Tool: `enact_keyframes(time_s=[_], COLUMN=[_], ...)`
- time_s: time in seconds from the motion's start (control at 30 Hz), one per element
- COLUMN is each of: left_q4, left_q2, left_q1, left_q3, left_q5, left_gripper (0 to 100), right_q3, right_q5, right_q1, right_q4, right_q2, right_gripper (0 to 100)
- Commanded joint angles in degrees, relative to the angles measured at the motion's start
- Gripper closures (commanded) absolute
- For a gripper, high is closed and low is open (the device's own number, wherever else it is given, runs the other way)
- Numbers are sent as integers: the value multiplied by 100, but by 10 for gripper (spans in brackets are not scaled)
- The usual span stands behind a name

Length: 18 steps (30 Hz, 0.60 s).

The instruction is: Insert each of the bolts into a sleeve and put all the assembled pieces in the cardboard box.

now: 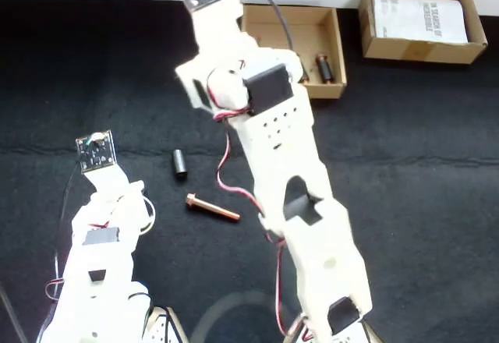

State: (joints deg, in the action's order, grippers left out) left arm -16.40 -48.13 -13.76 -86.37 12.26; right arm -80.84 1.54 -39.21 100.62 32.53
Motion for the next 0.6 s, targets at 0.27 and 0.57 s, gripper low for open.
enact_keyframes(time_s=[0.27,0.57], left_q4=[70,62], left_q2=[-84,-92], left_q1=[-180,-1437], left_q3=[57,66], left_q5=[-18,-35], left_gripper=[984,984], right_q3=[2949,4892], right_q5=[-396,-712], right_q1=[-435,-462], right_q4=[-198,-2035], right_q2=[-1437,-1437], right_gripper=[858,858])
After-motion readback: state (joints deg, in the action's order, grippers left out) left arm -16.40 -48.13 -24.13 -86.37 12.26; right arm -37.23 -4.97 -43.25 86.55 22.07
